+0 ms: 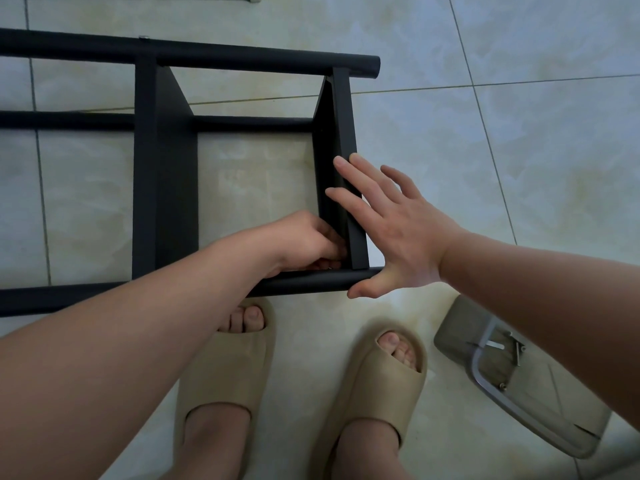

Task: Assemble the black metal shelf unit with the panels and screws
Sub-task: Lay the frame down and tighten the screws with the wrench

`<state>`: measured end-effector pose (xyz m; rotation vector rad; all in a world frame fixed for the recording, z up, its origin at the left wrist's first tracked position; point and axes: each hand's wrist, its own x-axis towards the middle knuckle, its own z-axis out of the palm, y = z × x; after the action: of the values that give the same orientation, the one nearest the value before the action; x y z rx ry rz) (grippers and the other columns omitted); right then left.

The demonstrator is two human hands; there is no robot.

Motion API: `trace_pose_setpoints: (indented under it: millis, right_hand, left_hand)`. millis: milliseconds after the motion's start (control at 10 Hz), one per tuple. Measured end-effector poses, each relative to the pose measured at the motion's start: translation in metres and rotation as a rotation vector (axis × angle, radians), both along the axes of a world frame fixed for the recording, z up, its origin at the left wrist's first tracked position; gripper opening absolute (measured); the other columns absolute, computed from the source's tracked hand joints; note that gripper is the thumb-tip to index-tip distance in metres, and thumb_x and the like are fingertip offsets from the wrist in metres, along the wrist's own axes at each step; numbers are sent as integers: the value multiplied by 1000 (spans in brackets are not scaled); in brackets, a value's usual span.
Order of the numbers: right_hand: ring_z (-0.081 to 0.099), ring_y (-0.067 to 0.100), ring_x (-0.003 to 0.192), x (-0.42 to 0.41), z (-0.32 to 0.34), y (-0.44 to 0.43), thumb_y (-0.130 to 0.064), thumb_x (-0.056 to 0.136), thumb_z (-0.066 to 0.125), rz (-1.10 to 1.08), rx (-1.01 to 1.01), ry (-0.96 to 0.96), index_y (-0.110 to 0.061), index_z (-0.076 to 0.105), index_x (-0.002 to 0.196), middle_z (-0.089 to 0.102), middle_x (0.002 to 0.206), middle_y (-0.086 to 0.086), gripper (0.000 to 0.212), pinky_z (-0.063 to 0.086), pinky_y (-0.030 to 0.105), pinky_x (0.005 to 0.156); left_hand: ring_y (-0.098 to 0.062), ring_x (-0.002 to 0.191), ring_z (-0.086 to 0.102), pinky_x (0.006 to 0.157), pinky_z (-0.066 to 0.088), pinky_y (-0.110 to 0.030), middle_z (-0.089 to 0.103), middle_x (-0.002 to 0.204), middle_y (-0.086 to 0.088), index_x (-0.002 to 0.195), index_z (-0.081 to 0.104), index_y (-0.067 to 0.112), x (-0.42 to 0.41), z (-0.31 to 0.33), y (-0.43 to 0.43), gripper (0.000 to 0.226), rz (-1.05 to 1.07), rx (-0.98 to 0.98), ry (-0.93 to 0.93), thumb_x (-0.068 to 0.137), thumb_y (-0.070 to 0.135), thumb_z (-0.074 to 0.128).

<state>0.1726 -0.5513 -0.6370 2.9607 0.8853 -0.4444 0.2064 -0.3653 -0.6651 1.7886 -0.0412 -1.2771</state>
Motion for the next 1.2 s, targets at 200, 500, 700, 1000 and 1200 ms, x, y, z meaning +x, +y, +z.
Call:
trace_pose_setpoints:
  millis: [200,500,700,1000,1200]
  right_hand:
    - [-1,31,157,0,2,0,-98,64,37,-2,0,11,-11,24,158,0,169,14,130,12,56,124]
    - [-1,32,157,0,2,0,-98,65,37,5,-3,5,-10,23,159,0,169,15,130,11,56,124]
    - [-7,29,157,-1,0,-2,-99,67,32,14,-12,3,-8,4,162,-5,169,14,134,7,55,125]
    - [-8,29,157,0,-2,-2,-99,68,32,19,-7,5,-8,3,162,-5,169,13,134,6,55,125]
    - [-7,29,157,0,-3,-2,-99,67,32,18,-11,5,-8,3,162,-6,169,13,134,7,55,125]
  left_hand:
    - [-15,54,57,52,46,-20,66,60,-3,80,73,3,0,-5,0,5,67,-22,27,83,6,70]
    - [-10,46,50,47,39,-16,62,57,1,80,72,-1,0,-3,0,16,-45,18,-41,87,10,63]
    - [-11,49,55,46,41,-12,66,60,-2,75,74,4,1,-2,0,11,-32,-5,-40,83,7,66]
    - [-9,45,53,44,39,-12,61,54,2,58,67,16,1,-3,0,29,-37,-55,9,83,0,63]
    - [-15,49,50,47,38,-16,58,56,-4,77,69,-3,1,-6,-2,9,-10,-43,45,81,1,62]
